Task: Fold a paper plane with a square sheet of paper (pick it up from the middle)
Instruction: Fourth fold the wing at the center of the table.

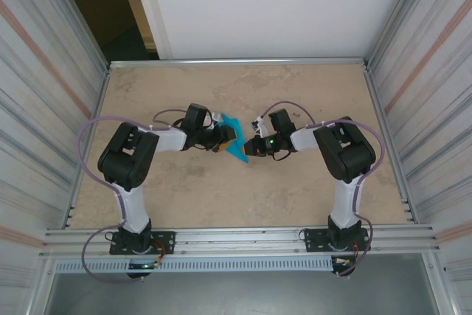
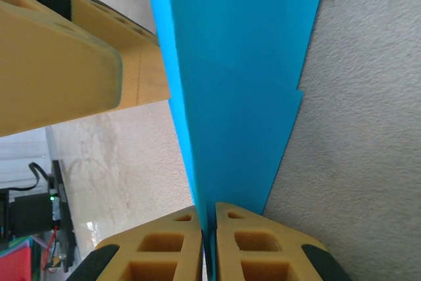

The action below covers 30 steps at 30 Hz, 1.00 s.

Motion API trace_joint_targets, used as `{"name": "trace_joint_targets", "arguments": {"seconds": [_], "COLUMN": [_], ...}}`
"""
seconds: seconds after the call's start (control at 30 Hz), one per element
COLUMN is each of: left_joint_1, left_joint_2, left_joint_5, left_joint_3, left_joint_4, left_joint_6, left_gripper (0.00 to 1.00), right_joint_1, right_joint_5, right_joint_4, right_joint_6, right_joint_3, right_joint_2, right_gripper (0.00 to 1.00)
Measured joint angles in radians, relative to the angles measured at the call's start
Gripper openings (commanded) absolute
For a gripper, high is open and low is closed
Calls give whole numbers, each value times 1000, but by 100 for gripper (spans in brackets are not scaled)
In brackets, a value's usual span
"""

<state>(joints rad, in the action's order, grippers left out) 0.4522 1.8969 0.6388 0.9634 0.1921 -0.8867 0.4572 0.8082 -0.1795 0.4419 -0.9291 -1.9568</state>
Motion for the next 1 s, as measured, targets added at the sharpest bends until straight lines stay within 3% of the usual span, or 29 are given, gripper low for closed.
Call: {"name": "trace_joint_targets", "arguments": {"seconds": [0.7,1.0], "left_joint_1": [14,26], "left_joint_2": [3,8], "left_joint_5": [-5,-31], "left_joint_3": [82,115], "left_joint_4": [-73,-146], "left_joint_6": [46,61], "left_gripper": [44,50], "right_joint_1": [-15,-19], "right_joint_5": [53,69], "right_joint_4": [52,83], "right_joint_6": [45,48], "right_joint_3": [-32,-53], "right_joint_2": [-27,-39], "right_gripper": [12,14]}}
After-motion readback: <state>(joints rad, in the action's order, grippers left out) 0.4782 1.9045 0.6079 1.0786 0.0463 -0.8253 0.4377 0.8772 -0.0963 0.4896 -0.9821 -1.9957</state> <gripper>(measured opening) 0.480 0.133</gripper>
